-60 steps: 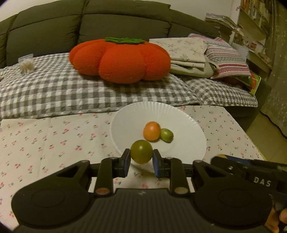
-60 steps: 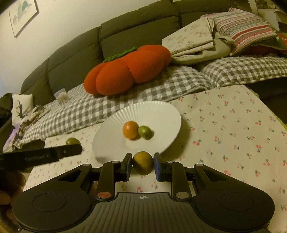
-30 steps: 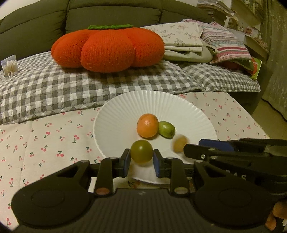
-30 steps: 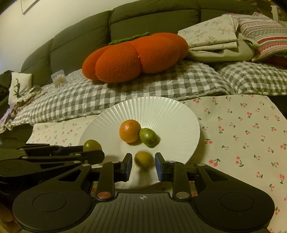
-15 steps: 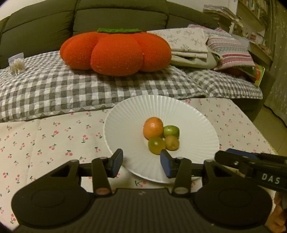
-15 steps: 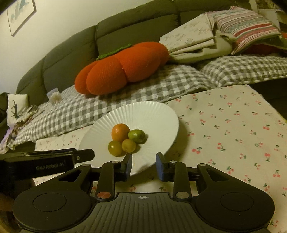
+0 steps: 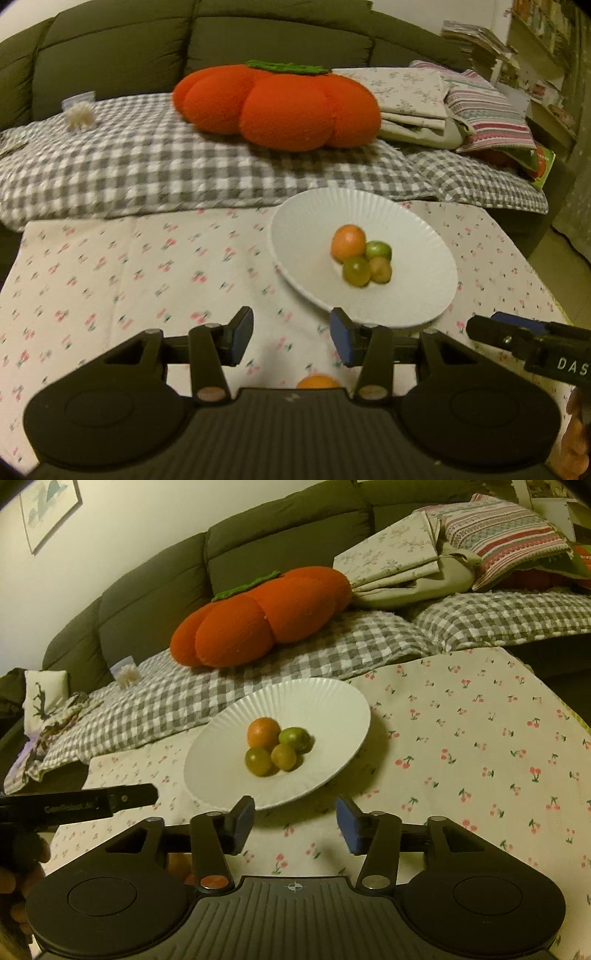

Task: Organize fruits
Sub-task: 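Withdraw both tools from the plate and move the left tool toward the mandarins, then grasp a mandarin with the left tool while the right tool approaches the red tomato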

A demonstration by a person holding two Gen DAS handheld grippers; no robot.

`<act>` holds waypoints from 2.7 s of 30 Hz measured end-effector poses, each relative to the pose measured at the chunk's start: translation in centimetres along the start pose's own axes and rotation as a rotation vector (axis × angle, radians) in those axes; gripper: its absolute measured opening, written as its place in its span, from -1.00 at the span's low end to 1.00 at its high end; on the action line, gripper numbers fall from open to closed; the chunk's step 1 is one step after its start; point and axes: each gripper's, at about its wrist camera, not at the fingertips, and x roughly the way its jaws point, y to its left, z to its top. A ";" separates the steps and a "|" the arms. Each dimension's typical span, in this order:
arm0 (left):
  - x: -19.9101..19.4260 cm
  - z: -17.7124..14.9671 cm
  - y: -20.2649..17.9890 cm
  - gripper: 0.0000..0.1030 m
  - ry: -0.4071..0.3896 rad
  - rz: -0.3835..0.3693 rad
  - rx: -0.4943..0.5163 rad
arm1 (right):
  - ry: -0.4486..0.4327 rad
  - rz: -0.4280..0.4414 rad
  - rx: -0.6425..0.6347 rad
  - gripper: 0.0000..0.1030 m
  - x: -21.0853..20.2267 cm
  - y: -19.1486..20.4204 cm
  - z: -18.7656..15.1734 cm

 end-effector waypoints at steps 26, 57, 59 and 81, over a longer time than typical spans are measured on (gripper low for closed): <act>-7.7 -3.2 0.0 0.69 0.005 0.141 -0.040 | 0.054 0.003 -0.083 0.92 -5.3 4.9 -2.5; 0.1 -3.5 0.3 0.48 0.074 0.079 -0.165 | 0.089 0.049 0.118 0.94 -1.6 1.6 -4.0; 0.7 -3.6 0.5 0.42 0.080 0.063 -0.186 | 0.087 0.055 0.118 0.93 -1.2 1.6 -4.1; 3.6 -4.2 -0.3 -0.25 0.124 -0.128 -0.207 | 0.126 0.147 0.021 0.17 2.2 3.9 -5.2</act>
